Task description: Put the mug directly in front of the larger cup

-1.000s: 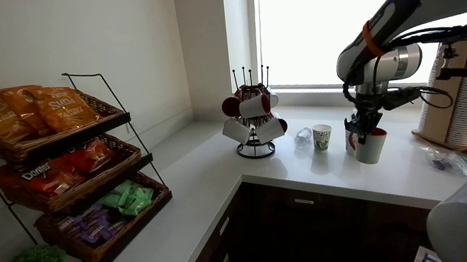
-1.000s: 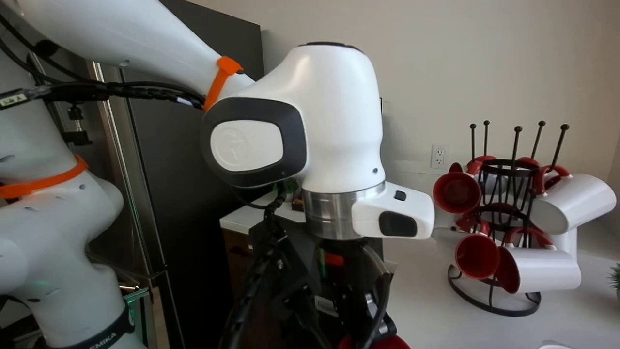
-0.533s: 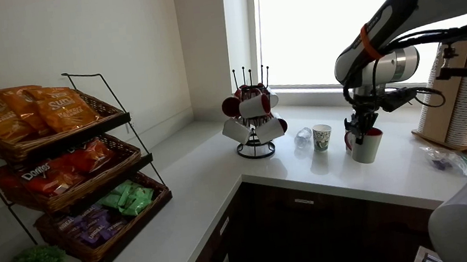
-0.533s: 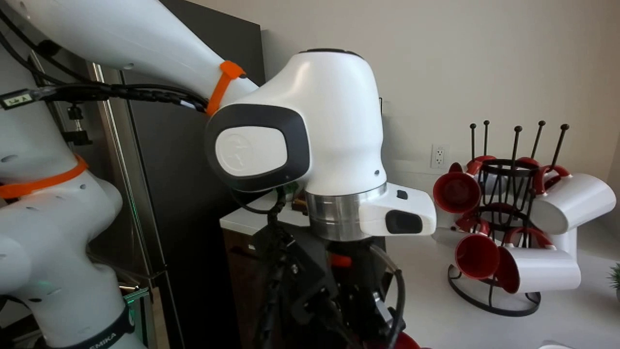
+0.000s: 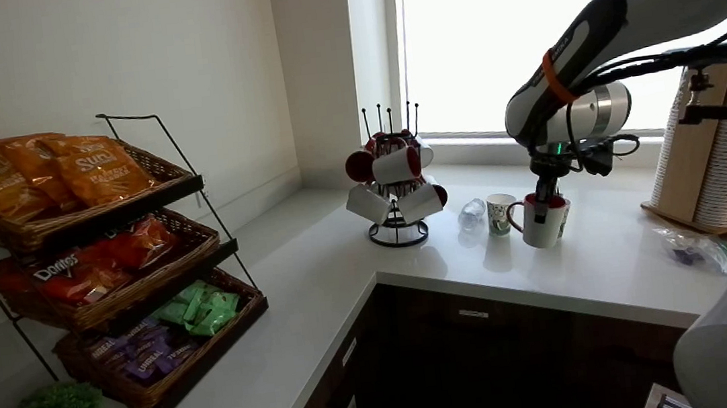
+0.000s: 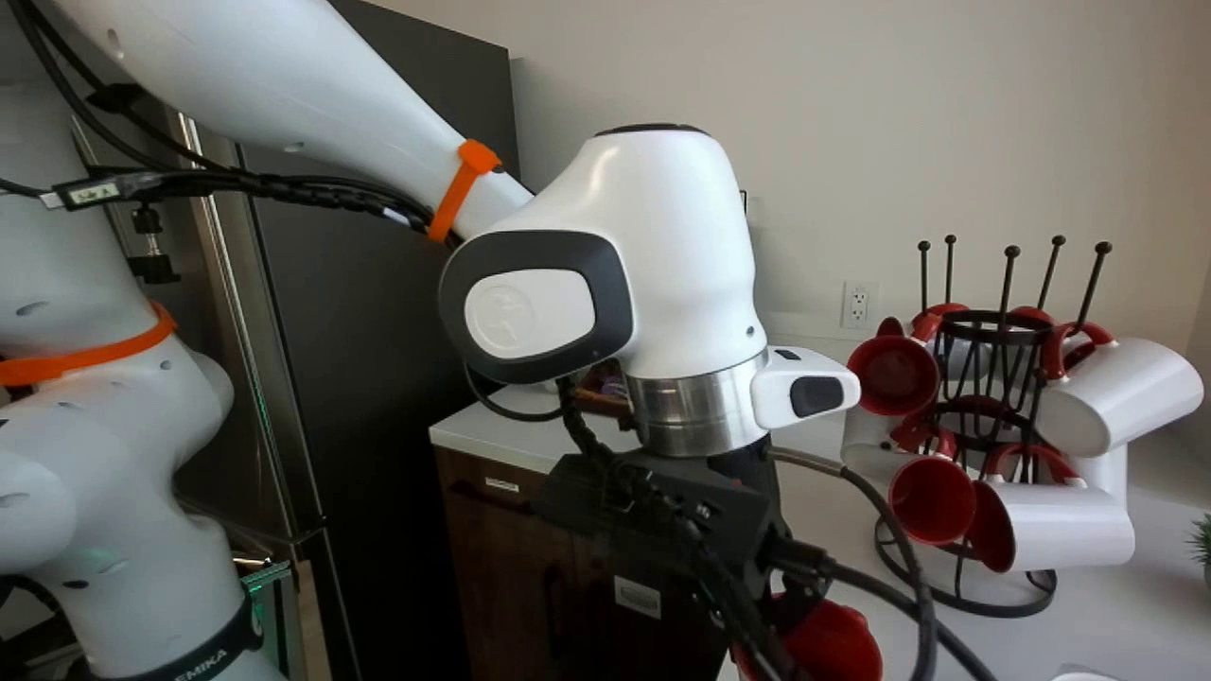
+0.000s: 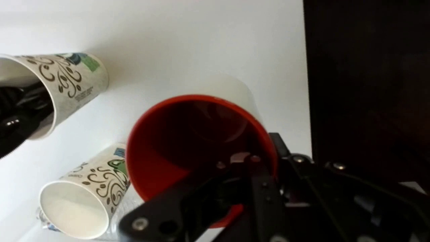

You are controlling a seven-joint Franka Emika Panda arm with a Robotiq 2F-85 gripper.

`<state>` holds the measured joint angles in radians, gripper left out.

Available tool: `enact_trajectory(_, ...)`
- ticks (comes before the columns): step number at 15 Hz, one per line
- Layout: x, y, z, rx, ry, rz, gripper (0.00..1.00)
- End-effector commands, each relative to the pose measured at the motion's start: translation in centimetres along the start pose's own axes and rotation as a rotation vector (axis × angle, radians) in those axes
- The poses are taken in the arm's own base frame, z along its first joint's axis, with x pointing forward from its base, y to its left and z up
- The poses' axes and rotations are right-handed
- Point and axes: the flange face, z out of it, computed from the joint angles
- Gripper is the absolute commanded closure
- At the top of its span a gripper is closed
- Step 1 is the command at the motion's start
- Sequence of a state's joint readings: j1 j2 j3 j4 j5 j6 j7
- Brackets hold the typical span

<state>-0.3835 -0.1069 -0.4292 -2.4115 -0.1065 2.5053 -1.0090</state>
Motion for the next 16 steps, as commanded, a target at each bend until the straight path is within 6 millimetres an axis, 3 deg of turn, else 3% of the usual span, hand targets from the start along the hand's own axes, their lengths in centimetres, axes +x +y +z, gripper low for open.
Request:
enact_trajectory(1, -0.2, 0.4, -0.2, -0.003, 0.055, -0.182, 0.97)
enact_trajectory(9, -1.8, 1.3, 1.4, 0.029, 0.095, -0.584, 0.97)
enact_trajectory(16, -3.1, 3.7, 4.6, -0.044, 0.028, -0.892, 0.97)
